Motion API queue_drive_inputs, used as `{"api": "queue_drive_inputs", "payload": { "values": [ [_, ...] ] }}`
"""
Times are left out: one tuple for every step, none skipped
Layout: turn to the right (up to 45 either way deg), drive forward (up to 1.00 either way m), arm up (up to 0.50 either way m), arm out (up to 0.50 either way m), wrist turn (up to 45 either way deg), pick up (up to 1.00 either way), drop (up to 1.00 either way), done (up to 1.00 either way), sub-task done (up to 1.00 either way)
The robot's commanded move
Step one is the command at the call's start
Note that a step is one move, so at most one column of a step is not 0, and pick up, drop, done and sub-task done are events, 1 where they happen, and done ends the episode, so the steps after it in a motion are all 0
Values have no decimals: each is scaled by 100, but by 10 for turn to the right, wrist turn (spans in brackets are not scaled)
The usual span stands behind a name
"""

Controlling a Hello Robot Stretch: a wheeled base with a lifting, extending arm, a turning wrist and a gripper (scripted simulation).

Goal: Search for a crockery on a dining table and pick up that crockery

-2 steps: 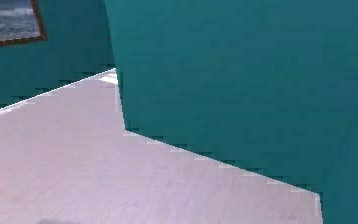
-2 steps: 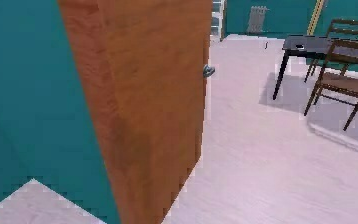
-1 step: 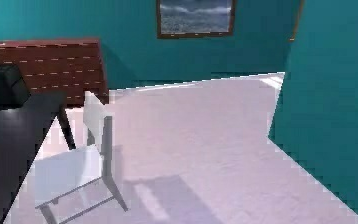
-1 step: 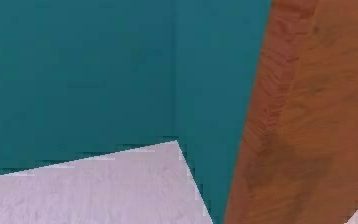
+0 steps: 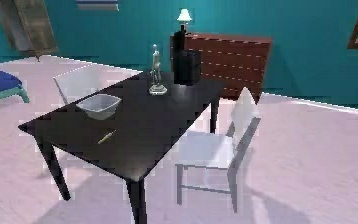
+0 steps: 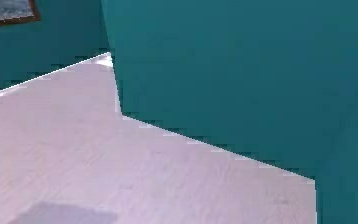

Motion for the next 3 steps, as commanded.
{"api": "queue_drive_inputs", "payload": {
  "values": [
    [-330, 0, 0, 0, 0, 0, 0, 0, 0],
    [0, 30, 0, 0, 0, 0, 0, 0, 0],
    [-450, 0, 0, 0, 0, 0, 0, 0, 0]
  ]
}}
